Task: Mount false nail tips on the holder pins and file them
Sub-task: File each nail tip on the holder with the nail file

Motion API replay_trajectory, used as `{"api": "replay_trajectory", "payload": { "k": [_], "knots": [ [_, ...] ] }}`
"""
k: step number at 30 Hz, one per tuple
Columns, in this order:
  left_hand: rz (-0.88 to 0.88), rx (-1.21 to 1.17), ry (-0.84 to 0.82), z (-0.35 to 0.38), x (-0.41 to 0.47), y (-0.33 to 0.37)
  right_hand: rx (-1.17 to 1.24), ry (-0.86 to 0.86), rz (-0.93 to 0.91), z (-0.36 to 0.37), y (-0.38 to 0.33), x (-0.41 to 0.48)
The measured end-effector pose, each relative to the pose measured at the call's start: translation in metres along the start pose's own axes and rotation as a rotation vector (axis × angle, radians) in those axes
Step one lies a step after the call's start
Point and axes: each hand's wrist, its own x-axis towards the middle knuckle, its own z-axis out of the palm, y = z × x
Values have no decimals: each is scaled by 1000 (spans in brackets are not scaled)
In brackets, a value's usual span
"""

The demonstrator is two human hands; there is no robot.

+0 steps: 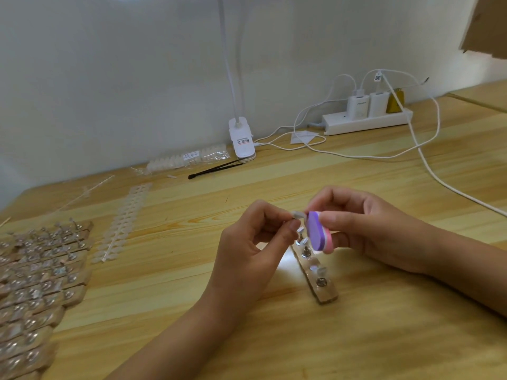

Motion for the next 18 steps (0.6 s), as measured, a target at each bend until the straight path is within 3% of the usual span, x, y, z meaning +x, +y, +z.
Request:
{"api": "replay_trajectory", "payload": {
  "k": [6,10,14,18],
  "knots": [
    [1,18,-31,2,0,2,38,195,-87,-7,-1,3],
    [14,26,-25,1,0,2,12,43,-48,0,1,2],
    [19,42,-56,2,-1,2,56,239,-78,-4,-3,3],
    [33,55,-25,1,-1,3,23,47,-30,3,-2,0]
  ]
}}
